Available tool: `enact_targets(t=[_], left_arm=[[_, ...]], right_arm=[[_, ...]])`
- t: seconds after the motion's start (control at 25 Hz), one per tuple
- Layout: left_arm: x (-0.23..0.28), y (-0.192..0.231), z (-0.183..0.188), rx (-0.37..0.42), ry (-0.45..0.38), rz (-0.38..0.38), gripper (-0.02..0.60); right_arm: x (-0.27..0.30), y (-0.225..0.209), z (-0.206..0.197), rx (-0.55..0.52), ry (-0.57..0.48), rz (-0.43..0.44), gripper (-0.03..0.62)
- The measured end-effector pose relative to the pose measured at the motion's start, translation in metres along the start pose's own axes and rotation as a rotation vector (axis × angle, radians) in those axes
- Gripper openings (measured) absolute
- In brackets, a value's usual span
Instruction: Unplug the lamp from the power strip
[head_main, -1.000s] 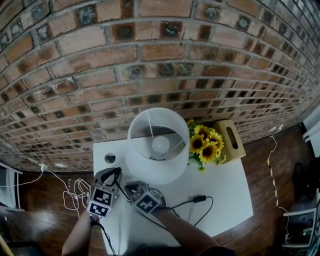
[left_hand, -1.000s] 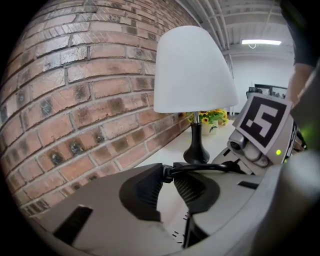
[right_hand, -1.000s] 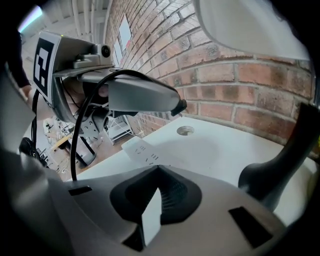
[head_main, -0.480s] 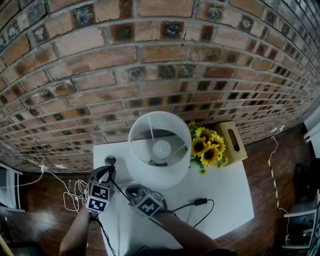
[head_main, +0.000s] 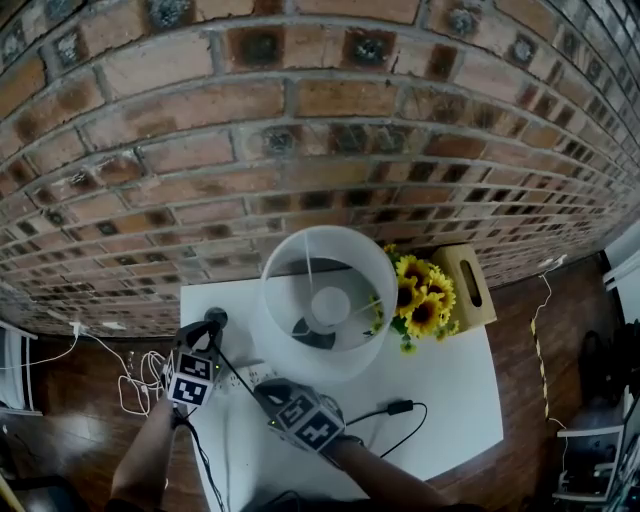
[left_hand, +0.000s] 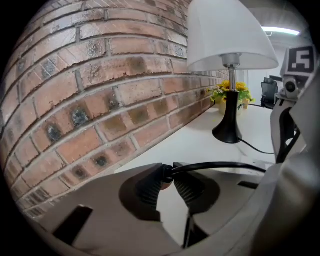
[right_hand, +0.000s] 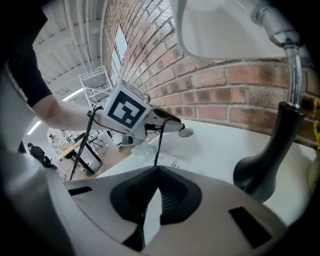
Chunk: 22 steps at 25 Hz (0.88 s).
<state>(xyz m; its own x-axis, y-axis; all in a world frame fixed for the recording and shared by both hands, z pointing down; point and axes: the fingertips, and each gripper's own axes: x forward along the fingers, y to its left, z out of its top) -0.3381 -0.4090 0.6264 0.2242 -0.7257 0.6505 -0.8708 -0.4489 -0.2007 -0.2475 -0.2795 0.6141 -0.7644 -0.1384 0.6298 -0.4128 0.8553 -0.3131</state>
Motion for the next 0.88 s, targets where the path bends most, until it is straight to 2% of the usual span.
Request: enact_targets(t=[0.36,0.72,0.88], left_arm=[[0.025,0.002,-0.015,0.008,0.094,-0.036,0.106],[0.021,-0.003,-0.027,0.050,0.175,-0.095,0.153],[0.020,-0.005,-0.028,0.077,0.181,-0.098,0.160]], right_arm=[[-0.001,0.012,-0.001,0.033,0.009,0.078,0.003],[0.001,0.013,-0.001,0.046,0.008,0.090,0.003],[0.000,0.016,-0.002,0.049,0.008,0.091,0.003]])
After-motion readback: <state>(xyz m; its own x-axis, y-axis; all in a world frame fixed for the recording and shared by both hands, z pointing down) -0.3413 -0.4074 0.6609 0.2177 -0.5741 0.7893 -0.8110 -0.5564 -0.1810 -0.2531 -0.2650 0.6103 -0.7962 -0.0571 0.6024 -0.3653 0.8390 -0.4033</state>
